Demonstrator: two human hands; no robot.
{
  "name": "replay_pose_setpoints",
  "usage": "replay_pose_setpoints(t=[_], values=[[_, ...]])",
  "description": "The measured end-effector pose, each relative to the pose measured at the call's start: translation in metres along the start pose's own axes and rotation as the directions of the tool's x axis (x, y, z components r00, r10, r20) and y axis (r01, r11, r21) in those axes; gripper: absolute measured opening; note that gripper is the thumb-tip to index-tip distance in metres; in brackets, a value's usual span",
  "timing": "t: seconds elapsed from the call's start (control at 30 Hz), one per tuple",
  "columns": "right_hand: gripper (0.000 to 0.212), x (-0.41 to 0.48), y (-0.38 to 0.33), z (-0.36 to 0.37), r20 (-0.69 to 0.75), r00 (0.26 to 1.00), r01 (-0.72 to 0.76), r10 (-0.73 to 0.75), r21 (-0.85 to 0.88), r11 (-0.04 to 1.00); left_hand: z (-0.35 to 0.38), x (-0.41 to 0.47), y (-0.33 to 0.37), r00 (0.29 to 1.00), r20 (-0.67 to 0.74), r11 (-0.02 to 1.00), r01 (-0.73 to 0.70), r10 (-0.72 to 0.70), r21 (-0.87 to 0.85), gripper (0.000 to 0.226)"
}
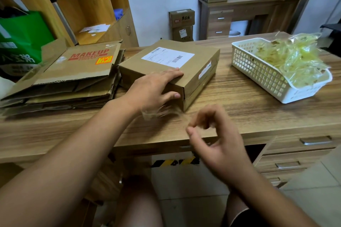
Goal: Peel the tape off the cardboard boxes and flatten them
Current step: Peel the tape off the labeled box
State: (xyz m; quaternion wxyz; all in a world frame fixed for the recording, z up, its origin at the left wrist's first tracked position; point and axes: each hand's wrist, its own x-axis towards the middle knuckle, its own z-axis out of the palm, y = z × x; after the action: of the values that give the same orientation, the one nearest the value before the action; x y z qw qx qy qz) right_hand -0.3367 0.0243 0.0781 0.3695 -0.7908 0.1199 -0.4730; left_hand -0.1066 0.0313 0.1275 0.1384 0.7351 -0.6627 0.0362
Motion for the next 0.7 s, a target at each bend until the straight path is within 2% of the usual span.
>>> replay_pose_setpoints(t=[0.13,0.23,0.3,0.37,0.43,0.5,0.57,0.7], values=[[0.01,0.019,0.012,-0.019,-0.01,0.991,-0.135,0.137,0.108,0.985,-0.005,-0.005,0.002,1.0,0.013,0.999,-0.013,0.013,-0.048,0.064],[0.011,0.029,0.017,-0.029,0.035,0.977,-0.215,0.212,0.18,0.96,-0.005,-0.012,0.005,1.0,0.018,0.988,-0.018,0.021,-0.155,0.06],[0.01,0.034,0.019,-0.034,0.056,0.966,-0.257,0.251,0.208,0.944,-0.004,-0.018,0.011,0.997,-0.072,0.964,-0.021,0.002,-0.265,0.048],[0.01,0.037,0.021,-0.037,0.064,0.961,-0.277,0.269,0.214,0.937,-0.001,-0.025,0.019,0.974,-0.226,0.926,-0.072,-0.014,-0.371,0.033],[0.01,0.039,0.022,-0.037,0.068,0.957,-0.29,0.282,0.224,0.93,0.001,-0.033,0.028,0.945,-0.323,0.861,-0.121,-0.053,-0.495,0.029],[0.011,0.04,0.024,-0.036,0.075,0.952,-0.306,0.297,0.231,0.924,0.004,-0.04,0.039,0.955,-0.274,0.761,-0.095,-0.112,-0.642,0.032],[0.01,0.04,0.024,-0.034,0.095,0.946,-0.322,0.308,0.233,0.918,0.009,-0.045,0.049,0.968,-0.219,0.696,-0.071,-0.126,-0.714,0.032],[0.015,0.041,0.024,-0.032,0.178,0.932,-0.352,0.317,0.229,0.908,0.014,-0.049,0.06,0.965,-0.225,0.679,-0.075,-0.136,-0.73,0.042]])
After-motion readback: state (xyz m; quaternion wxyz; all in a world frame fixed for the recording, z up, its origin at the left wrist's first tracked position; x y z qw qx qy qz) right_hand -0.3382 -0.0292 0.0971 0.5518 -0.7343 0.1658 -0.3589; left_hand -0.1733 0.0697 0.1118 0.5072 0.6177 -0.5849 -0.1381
